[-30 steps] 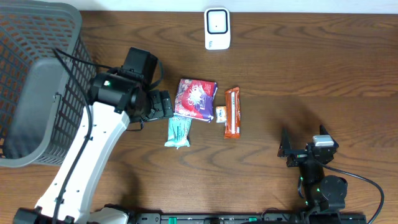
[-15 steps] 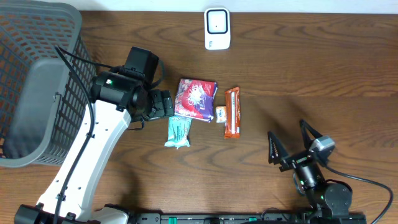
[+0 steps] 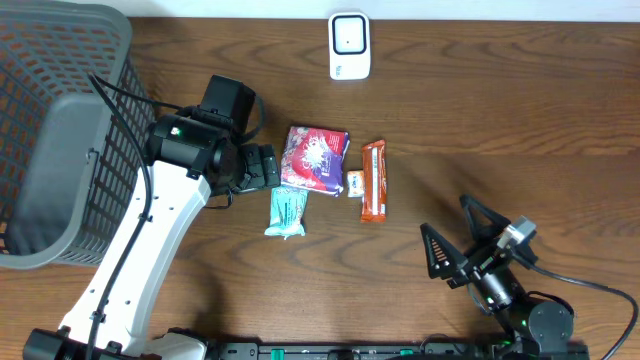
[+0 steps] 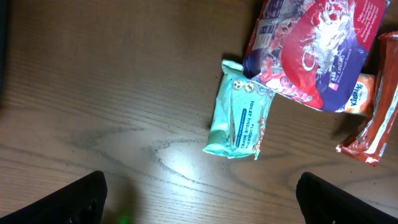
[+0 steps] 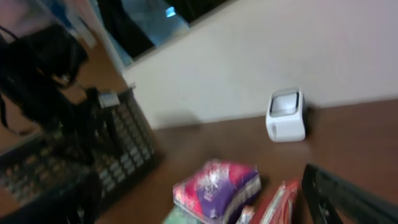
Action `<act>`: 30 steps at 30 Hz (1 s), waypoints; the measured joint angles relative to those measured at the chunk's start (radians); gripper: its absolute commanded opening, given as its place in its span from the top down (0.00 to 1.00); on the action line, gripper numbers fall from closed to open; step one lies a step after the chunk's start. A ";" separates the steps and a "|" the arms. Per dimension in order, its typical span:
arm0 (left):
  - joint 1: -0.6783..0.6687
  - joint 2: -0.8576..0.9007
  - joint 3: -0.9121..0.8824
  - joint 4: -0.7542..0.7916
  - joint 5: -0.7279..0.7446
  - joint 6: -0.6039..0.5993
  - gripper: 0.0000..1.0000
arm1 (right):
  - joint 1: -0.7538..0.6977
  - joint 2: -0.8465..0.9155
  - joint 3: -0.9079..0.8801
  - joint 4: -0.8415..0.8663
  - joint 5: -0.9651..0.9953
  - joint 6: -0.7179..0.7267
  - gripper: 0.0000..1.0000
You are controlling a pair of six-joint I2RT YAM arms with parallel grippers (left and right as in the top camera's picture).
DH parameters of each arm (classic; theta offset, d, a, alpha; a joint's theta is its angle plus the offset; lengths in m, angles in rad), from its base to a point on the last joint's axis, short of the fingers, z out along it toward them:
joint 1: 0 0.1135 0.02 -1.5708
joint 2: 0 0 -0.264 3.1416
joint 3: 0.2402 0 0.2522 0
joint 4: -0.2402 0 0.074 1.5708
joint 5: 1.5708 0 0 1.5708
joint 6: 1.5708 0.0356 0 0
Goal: Scan the item barcode
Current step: 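Raise the right arm and move the right gripper toward the snack bar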
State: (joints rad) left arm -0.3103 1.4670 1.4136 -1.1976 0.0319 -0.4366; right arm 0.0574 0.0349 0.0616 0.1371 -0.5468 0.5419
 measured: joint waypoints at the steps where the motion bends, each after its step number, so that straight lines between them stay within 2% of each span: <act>1: 0.000 0.000 0.000 0.000 0.000 0.000 0.02 | 0.000 0.010 0.013 -0.026 -0.003 -0.005 0.01; 7: 0.000 0.000 0.000 0.000 0.000 0.000 0.02 | 0.000 0.105 0.116 -0.135 -0.014 -0.044 0.01; 13: 0.000 0.000 0.000 0.000 0.000 0.000 0.02 | 0.000 0.244 0.203 -0.150 -0.035 -0.070 0.01; 20: 0.000 0.000 0.000 0.000 0.000 0.000 0.02 | 0.000 0.296 0.217 -0.044 -0.048 -0.031 0.01; 26: 0.000 0.000 0.000 0.000 0.000 0.000 0.02 | 0.000 0.297 0.220 -0.034 -0.052 0.019 0.01; 30: 0.000 0.000 0.000 0.000 0.000 0.000 0.02 | 0.000 0.299 0.220 0.084 -0.055 0.048 0.01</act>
State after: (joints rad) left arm -0.3103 1.4670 1.4136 -1.1973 0.0322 -0.4362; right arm 0.0574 0.3336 0.2817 0.2211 -0.6022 0.5896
